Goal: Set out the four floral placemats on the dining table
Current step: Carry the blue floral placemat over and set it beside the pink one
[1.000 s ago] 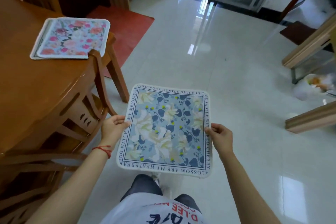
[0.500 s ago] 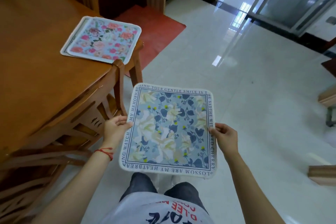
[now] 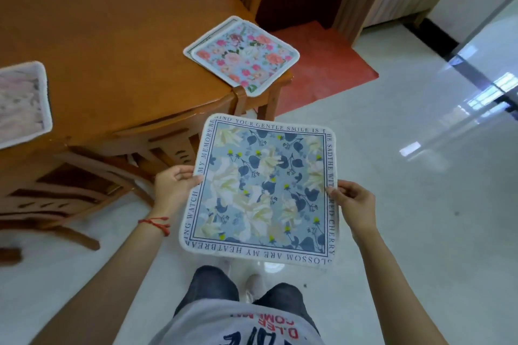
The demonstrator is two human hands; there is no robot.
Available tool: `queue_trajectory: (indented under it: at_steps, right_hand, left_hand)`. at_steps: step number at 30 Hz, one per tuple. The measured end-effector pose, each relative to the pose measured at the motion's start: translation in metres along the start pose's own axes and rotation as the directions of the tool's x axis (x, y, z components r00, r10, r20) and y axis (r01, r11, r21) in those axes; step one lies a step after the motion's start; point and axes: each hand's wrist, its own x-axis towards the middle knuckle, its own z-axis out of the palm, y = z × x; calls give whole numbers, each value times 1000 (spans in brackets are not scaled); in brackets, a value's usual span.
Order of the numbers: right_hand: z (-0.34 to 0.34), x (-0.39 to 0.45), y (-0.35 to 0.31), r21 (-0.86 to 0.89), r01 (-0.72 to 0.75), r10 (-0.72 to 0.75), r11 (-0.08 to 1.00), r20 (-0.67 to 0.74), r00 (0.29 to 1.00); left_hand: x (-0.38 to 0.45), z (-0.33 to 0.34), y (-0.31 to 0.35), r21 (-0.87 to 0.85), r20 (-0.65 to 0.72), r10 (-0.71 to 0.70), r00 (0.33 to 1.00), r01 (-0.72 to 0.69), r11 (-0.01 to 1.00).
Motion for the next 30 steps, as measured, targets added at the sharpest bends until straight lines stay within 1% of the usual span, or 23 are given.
queue_trajectory:
  at_steps: [3, 10, 19, 30]
  right_hand:
    - [8, 17, -14, -36, 50, -47, 998, 81, 996]
    - [24, 35, -42, -51, 129, -115, 990, 223, 968]
    - [32, 36, -47, -44, 163, -141, 986, 313, 939]
    - [56, 36, -66, -18, 203, -180, 979, 388, 904]
  left_hand:
    - [-11, -9, 5, -50, -77, -5, 997, 2, 999]
    - [-29, -28, 9, -121, -187, -30, 982, 7, 993]
    - [-51, -40, 0, -158, -241, -50, 969, 12, 987]
    - [-65, -62, 9, -212, -352, -31, 935, -48, 976]
